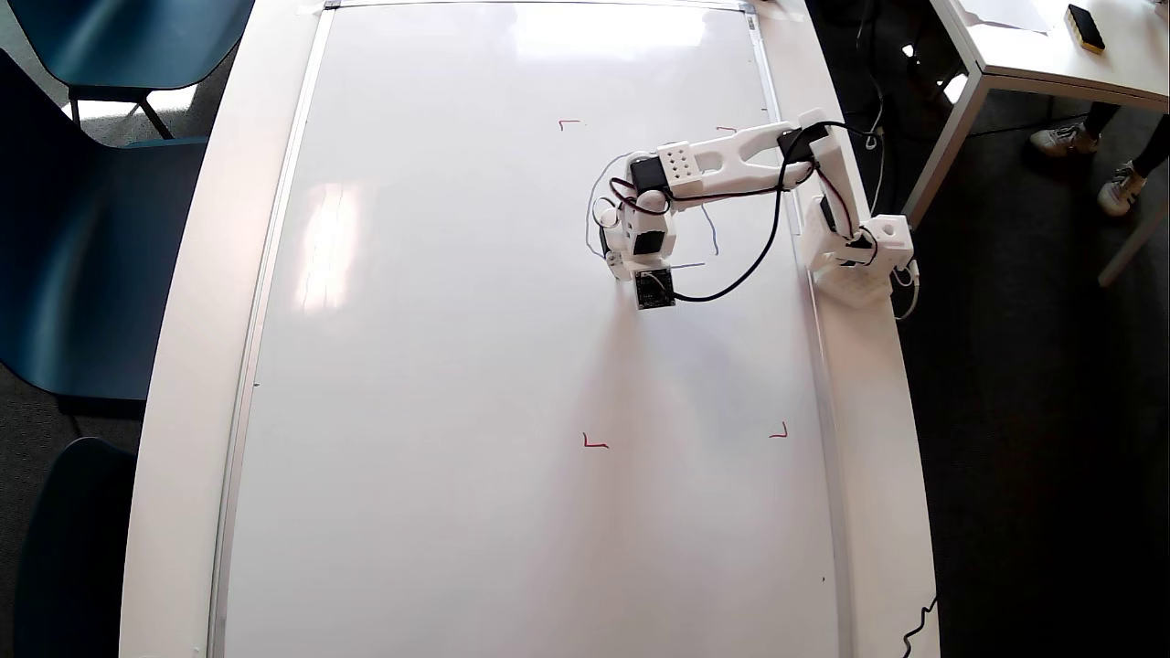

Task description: Draw on a whiteboard a robot head using a pen attached to the gripper

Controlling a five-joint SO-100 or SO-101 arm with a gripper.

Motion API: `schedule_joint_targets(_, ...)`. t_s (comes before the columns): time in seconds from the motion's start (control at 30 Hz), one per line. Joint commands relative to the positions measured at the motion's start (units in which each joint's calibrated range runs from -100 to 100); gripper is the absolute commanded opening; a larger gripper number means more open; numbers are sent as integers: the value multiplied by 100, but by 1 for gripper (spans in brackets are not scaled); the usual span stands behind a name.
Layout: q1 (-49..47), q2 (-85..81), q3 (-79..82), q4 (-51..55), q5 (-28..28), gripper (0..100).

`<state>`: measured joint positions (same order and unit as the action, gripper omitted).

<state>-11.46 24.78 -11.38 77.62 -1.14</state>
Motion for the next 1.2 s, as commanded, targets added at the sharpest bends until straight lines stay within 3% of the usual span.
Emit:
schedule_joint_targets(0.0,-43,-427,134,66,-31,2)
schedule_joint_targets(0.43,-14,-796,615,66,-31,2)
schedule_joint_targets(0.8,-36,-805,-973,839,-315,2)
schedule_joint_targets(1.17,516,-1702,-38,1230,-267,2)
